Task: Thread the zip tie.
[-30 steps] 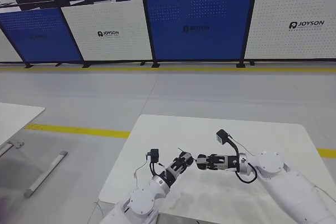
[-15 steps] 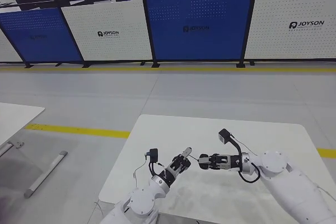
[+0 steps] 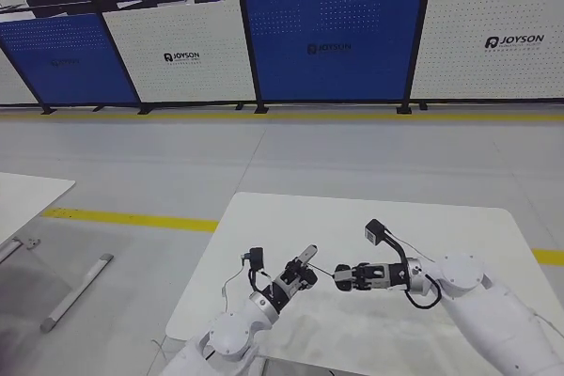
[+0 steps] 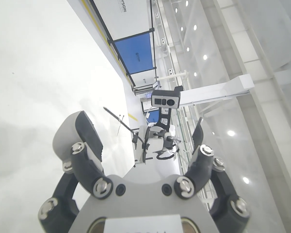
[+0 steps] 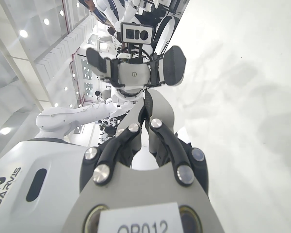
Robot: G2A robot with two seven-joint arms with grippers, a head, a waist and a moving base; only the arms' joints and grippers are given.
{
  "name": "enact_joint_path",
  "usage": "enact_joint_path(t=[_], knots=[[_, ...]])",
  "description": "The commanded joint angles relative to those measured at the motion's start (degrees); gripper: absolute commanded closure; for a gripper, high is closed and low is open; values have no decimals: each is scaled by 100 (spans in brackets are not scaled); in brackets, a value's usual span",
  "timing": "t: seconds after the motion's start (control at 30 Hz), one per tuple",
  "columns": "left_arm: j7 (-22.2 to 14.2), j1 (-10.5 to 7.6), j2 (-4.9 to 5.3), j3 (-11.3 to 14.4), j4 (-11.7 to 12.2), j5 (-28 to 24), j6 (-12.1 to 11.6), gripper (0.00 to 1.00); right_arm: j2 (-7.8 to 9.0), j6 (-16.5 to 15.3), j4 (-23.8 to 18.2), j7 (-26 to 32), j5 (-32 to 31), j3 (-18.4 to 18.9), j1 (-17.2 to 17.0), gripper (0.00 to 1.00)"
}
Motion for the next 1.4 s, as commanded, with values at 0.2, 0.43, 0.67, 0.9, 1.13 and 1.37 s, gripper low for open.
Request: enact_joint_path(t=[0.2,0.43,0.67,0.9,1.13,1.37], knots=[[-3,-1,-3,16,0,3,-16,0,-2,3,3,13,-1,-3,3,100],[-316,-12,2,29,31,-102,11,0,-2,3,3,13,-1,-3,3,100],[-367,-37,3,61,66,16,-25,0,-2,3,3,13,-1,-3,3,100],[-407,-3,-6,55,97,-100,-304,55,-2,3,3,13,-1,-3,3,100],[-657,22,15,-35,110,-252,-205,85,-2,3,3,13,-1,-3,3,100],[-782,42,22,-60,84,-356,-130,100,-2,3,3,13,-1,-3,3,100]])
